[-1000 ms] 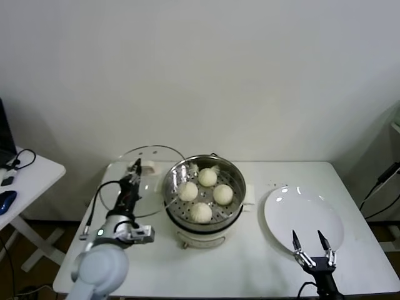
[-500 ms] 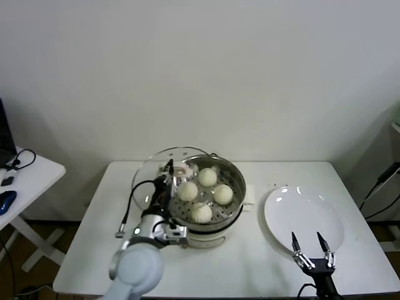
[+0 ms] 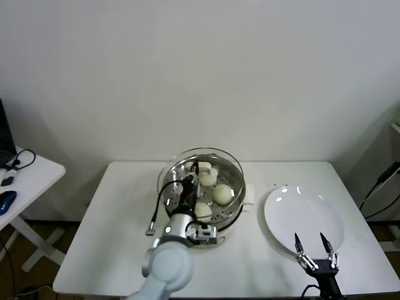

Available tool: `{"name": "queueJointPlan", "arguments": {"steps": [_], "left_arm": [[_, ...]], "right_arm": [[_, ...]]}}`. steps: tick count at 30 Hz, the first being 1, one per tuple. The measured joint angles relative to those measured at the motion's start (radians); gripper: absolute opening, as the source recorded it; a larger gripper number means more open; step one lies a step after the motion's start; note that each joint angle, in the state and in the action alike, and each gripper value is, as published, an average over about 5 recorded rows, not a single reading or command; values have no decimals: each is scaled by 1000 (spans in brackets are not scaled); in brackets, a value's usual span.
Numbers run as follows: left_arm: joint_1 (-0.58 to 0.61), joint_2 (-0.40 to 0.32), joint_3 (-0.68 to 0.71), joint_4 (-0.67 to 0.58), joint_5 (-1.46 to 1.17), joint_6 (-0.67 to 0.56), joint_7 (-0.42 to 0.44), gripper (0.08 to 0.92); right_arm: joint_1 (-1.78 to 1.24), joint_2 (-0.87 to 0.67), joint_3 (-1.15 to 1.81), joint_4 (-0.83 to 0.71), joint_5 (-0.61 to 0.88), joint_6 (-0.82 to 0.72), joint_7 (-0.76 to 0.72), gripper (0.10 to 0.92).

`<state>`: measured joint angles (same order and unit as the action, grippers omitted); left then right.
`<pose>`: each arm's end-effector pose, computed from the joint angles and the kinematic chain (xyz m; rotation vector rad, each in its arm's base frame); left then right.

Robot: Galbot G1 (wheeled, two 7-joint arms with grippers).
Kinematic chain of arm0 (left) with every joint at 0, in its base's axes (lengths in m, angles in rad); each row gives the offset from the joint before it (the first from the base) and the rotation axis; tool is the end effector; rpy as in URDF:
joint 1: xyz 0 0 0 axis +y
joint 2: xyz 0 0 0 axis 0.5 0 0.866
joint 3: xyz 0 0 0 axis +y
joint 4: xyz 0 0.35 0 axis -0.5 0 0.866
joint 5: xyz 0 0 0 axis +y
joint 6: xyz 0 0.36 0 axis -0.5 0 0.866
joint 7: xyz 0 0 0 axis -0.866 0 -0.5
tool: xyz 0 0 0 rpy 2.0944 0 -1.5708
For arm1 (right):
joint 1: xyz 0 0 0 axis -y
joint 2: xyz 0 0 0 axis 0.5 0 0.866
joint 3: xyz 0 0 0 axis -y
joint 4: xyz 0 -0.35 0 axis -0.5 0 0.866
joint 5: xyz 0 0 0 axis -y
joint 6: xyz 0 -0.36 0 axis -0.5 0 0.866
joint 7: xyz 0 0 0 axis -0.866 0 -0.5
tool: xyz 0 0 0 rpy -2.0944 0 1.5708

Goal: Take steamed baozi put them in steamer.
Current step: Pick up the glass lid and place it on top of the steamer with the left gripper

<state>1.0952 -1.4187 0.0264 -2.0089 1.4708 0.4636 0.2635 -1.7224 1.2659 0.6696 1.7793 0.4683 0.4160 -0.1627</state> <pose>0.2670 -0.1385 -0.2339 0.1408 2.2760 1.9923 0.1174 -0.1316 -0.4109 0.0601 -3.1344 -0.1520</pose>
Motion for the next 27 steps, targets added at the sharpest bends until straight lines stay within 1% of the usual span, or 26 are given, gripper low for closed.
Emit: {"name": "queueJointPlan", "arguments": {"steps": [6,27], "left_arm": [[-13,-38,13,45,29,-8,-17,133],[-14,-76,12,145,74,-28,-82,133]], "right_arm": [[-1,-2,2,2,4,3,-1,823],[-7,3,13,3,21,13,-6,823]]}}
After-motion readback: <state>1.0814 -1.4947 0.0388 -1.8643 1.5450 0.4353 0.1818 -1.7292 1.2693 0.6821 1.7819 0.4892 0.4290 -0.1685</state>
